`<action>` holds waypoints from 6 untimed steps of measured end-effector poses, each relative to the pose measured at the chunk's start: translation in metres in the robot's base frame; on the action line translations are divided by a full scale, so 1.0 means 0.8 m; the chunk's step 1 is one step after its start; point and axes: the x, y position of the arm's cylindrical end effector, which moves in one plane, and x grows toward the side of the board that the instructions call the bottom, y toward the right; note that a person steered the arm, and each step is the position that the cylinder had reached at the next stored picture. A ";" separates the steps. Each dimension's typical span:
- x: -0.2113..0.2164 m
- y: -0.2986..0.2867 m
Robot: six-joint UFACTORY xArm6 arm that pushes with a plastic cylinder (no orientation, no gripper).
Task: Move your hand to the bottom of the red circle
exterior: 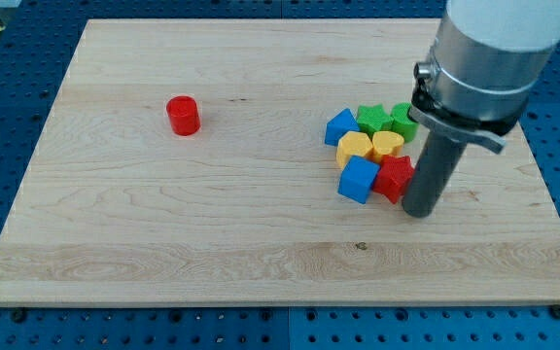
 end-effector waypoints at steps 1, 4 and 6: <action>0.068 -0.022; -0.060 -0.324; -0.187 -0.260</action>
